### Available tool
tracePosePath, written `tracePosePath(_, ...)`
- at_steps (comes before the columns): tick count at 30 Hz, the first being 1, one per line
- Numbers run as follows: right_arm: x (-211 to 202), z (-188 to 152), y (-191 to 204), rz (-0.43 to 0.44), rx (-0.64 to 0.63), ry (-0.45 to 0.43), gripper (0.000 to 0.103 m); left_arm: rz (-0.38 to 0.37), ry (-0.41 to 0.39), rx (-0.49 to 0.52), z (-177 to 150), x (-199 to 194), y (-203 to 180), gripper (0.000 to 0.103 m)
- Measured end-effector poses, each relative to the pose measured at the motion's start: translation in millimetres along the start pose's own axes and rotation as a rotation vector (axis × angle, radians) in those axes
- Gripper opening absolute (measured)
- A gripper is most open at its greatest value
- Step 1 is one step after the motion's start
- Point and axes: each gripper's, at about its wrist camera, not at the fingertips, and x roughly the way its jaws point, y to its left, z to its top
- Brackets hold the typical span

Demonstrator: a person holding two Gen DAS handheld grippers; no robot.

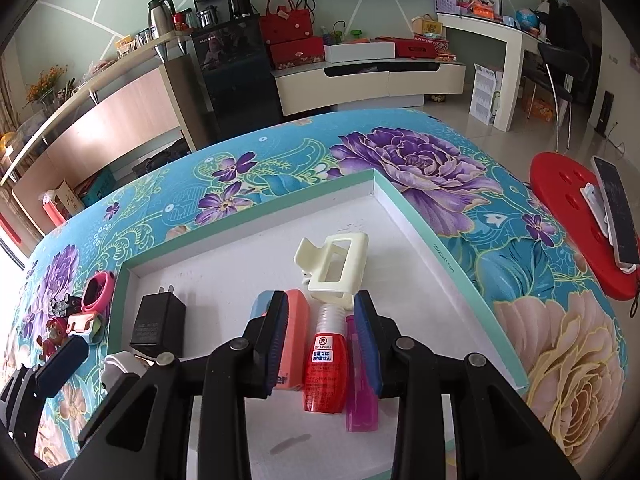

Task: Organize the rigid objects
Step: 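Open the left tool to drop the adapter while the right tool releases the bottle, then move both open tools back toward the remaining pile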

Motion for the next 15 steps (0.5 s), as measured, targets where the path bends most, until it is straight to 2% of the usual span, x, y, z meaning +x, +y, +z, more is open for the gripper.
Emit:
tracePosePath(11,-1.6,-0.6,23.7,0.049,-0.045,-0.004,0.035,0.151,-0.039,-0.147,4.0,-15.6,63.9,0.065)
tracePosePath(15,-3.9,-1.5,41.0,0.087,-0.081,-0.010,0.035,0.218,-0.032,-0.217,-0.6,-17.3,90.9,0.071)
